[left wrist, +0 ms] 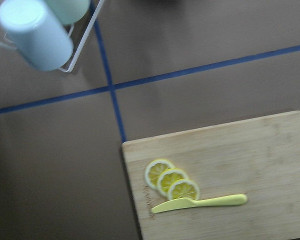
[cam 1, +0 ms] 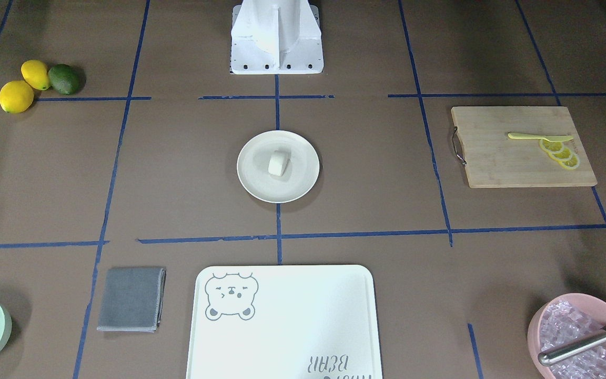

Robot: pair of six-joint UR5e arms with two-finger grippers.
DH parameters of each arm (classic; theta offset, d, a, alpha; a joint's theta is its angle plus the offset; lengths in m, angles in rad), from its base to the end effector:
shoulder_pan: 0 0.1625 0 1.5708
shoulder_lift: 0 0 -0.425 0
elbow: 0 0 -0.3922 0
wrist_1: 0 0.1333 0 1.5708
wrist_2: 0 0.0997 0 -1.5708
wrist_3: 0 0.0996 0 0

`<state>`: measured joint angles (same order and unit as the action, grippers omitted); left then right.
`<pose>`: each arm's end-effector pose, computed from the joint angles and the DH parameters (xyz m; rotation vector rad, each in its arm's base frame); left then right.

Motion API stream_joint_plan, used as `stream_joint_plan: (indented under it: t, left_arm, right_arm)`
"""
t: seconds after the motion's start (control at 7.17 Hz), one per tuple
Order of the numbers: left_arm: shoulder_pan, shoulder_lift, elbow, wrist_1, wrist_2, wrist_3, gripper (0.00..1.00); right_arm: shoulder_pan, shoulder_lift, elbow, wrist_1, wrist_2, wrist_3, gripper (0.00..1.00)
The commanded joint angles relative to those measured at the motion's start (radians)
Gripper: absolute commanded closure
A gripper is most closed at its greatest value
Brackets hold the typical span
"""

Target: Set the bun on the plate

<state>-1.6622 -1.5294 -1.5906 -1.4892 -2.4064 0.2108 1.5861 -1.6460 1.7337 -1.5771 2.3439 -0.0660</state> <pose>-0.1018 -0.4594 0.6723 0.0297 0.8401 0.0692 0.0708 -0.4629 0.6149 0.1087 -0.7691 -0.0796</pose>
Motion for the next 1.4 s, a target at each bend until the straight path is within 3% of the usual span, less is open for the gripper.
stream_joint_plan:
  t: [0.0,0.28,1.26]
  left_arm:
    - [0.019,0.002,0.000,-0.039,0.054,-0.108,0.00]
    - [0.084,0.003,0.000,-0.039,0.059,-0.139,0.00]
    - [0.082,0.006,0.003,-0.060,0.059,-0.056,0.00]
  right_arm:
    - [0.000,0.000,0.003,0.000,0.000,0.002,0.00]
    - [0.000,0.000,0.003,0.000,0.002,0.000,0.00]
    - [0.000,0.002,0.003,0.000,0.002,-0.001,0.00]
